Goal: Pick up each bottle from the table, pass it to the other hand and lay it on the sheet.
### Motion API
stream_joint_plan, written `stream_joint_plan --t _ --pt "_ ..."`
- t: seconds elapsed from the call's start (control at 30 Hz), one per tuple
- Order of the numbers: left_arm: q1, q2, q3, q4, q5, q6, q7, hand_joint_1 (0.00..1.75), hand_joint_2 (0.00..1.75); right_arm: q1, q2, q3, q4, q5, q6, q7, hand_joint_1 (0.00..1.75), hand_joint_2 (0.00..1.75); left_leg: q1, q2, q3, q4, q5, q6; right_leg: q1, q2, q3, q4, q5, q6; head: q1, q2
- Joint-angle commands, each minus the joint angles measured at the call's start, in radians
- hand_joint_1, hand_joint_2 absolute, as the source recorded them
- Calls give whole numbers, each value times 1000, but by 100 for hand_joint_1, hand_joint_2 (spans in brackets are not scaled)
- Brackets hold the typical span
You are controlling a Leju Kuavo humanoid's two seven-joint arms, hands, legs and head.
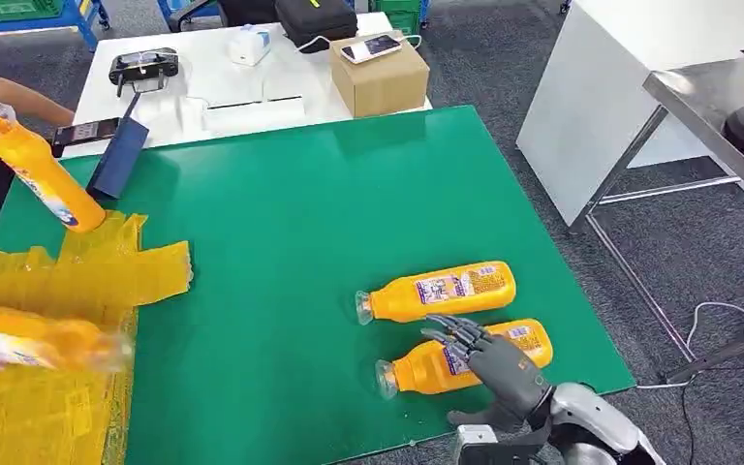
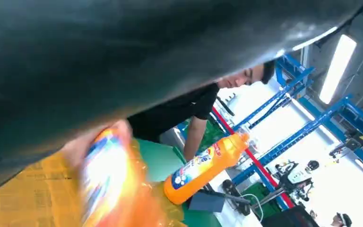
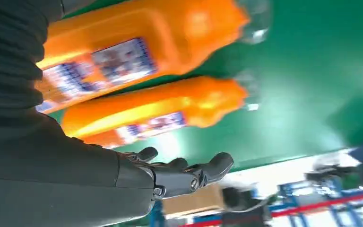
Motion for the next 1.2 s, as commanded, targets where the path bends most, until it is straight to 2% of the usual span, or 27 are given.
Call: stream_joint_plan --t 0.03,0.2,0.37,0.4,0.53,0.8,0.87,0.9,1.03,1.2 --pt "-33 2 -11 54 1 -14 0 0 0 -28 -82 -49 101 -32 71 54 0 175 0 -7 3 0 0 -1 -1 3 3 -1 0 -2 0 0" --pt "-38 10 1 62 27 -40 0 0 0 -21 -144 -48 77 -68 111 76 0 175 0 -5 3 -1 -1 -1 -1 4 3 -1 0 -2 0 0" --pt "-38 9 1 61 27 -40 0 0 0 -21 -141 -46 76 -68 112 77 0 175 0 -3 2 -1 0 0 -1 3 2 -1 0 -1 0 0" --pt "-38 9 1 61 27 -40 0 0 0 -21 -141 -46 76 -68 112 77 0 175 0 -6 5 -1 -1 -1 -1 7 4 -1 -1 -3 0 0" --pt "-38 9 1 61 27 -40 0 0 0 -21 -141 -46 76 -68 112 77 0 175 0 -4 3 -1 0 -1 0 4 2 -1 0 -2 0 0" --pt "-53 26 -4 83 37 -49 0 0 0 -24 -237 -40 53 -92 146 126 0 175 0 -6 3 0 -1 -1 -1 4 2 0 0 -2 0 0" --pt "-54 27 -5 84 40 -57 0 0 0 -41 -222 -30 76 -54 136 141 0 175 -1 -3 1 -1 0 0 -1 2 1 -1 0 -1 0 0" --pt "-54 27 2 84 74 -90 1 0 0 -63 -200 -10 110 1 121 152 0 175 0 -6 4 0 -1 -1 -1 7 3 0 -1 -3 0 0" --pt "-78 41 22 101 114 -134 8 0 0 -105 -169 22 205 20 123 161 0 175 1 -2 4 -2 0 -1 0 5 4 -2 1 -2 0 0" --pt "-102 48 68 113 177 -198 12 0 0 -223 -114 102 364 108 114 167 0 175 1 -1 5 -3 1 0 0 7 4 -3 2 -2 0 0"
